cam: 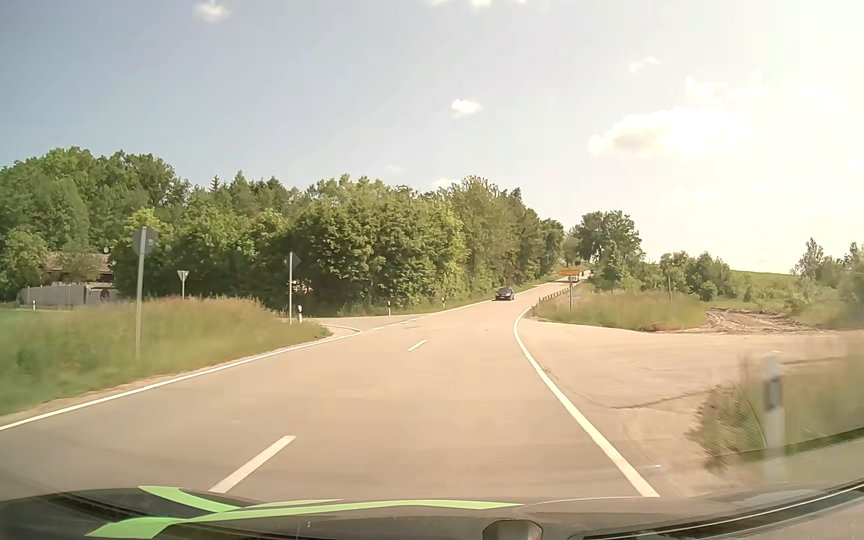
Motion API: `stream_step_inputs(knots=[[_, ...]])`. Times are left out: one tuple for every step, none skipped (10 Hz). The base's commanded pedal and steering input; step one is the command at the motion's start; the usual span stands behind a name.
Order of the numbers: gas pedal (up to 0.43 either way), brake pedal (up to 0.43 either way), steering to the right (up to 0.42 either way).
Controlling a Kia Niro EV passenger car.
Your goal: Follow the waypoints while adhering to traffic rules and regulations
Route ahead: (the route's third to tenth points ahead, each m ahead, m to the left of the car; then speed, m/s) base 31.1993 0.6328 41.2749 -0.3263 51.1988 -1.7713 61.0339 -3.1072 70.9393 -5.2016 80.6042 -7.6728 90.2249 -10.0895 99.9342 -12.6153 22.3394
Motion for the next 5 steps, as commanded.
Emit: stream_step_inputs(knots=[[0.157, 0.0, 0.017], [0.157, 0.0, 0.017], [0.157, 0.0, 0.017], [0.157, 0.0, 0.017], [0.169, 0.0, 0.017]])
